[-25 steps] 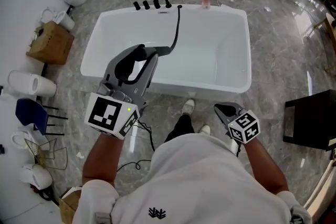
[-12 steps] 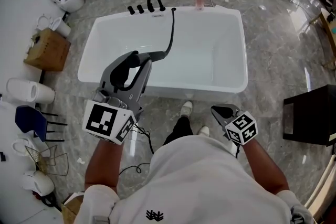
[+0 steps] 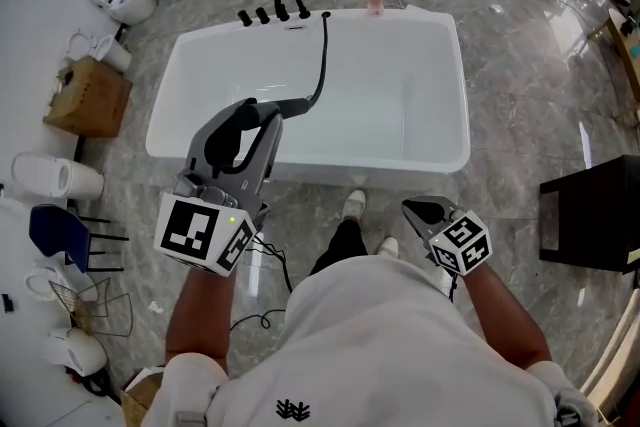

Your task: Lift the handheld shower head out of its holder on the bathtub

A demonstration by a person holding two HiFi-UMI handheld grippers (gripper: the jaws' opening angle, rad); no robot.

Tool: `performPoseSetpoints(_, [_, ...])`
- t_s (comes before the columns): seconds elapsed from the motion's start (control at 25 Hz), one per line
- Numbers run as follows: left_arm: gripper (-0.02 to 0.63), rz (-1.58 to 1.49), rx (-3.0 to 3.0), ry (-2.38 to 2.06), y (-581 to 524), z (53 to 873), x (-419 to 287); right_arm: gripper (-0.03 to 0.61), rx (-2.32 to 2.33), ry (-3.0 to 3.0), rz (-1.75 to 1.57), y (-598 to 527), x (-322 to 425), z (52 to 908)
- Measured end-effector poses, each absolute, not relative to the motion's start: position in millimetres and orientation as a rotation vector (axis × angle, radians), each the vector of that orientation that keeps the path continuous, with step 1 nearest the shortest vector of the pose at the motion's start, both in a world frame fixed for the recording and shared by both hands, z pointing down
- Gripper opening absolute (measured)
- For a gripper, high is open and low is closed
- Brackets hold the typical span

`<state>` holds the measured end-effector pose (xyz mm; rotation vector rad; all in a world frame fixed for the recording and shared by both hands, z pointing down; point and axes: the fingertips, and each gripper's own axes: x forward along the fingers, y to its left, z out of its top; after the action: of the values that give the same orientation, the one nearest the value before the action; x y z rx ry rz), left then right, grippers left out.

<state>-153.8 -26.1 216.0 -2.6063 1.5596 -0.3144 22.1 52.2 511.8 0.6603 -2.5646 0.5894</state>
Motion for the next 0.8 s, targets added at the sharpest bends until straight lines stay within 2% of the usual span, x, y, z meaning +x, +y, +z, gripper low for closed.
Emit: performPoseSetpoints(0.8, [0.138, -0.308, -2.589, 1.576, -37.2, 209.5, -153.0, 0.012, 0.677, -2.566, 0.601, 52.0, 34.4, 521.0])
